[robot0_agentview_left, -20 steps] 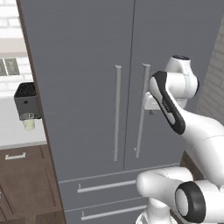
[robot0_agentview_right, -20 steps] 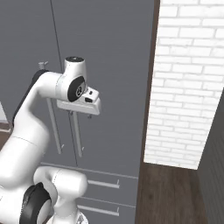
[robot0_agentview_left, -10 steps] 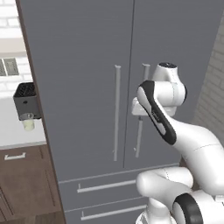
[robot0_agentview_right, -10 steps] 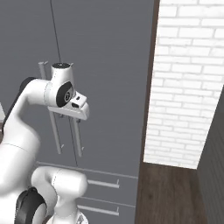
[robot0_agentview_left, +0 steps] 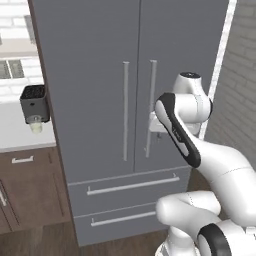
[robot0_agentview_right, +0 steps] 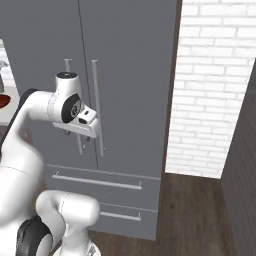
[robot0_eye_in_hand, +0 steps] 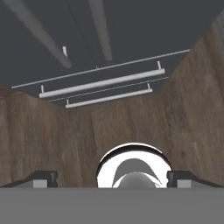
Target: Grab a lemon wedge from the fridge and one ice cube from the ice bowl, and put them in the glass of lemonade.
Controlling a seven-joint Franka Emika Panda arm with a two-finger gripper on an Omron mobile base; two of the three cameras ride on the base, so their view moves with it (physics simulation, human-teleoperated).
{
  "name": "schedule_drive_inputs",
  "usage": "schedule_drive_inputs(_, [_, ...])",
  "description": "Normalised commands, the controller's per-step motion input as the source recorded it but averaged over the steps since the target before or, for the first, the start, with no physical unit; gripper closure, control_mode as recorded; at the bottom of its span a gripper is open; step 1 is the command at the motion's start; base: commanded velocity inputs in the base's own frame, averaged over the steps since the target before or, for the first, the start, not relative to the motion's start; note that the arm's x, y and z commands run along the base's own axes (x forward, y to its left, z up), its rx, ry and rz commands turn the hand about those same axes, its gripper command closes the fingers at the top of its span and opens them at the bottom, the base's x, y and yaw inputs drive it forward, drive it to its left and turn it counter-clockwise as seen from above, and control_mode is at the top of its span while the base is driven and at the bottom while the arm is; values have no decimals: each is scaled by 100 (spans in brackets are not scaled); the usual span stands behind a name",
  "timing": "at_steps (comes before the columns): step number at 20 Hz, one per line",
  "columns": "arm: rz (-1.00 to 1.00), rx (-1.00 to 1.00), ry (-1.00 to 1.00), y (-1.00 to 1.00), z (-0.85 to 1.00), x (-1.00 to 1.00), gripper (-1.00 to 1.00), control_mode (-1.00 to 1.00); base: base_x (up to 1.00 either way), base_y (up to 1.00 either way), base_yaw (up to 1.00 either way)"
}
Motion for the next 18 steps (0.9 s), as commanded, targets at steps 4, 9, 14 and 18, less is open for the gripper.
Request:
schedule_drive_inputs(4, [0,0,0,0,0,0,-100,100,-33,64,-2])
schedule_drive_inputs(9, [0,0,0,0,0,0,-100,100,-33,25,-2])
schedule_drive_inputs(14, [0,0,0,0,0,0,-100,100,-30,-14,3])
schedule_drive_inputs(18, [0,0,0,0,0,0,-100,100,-25,-12,4])
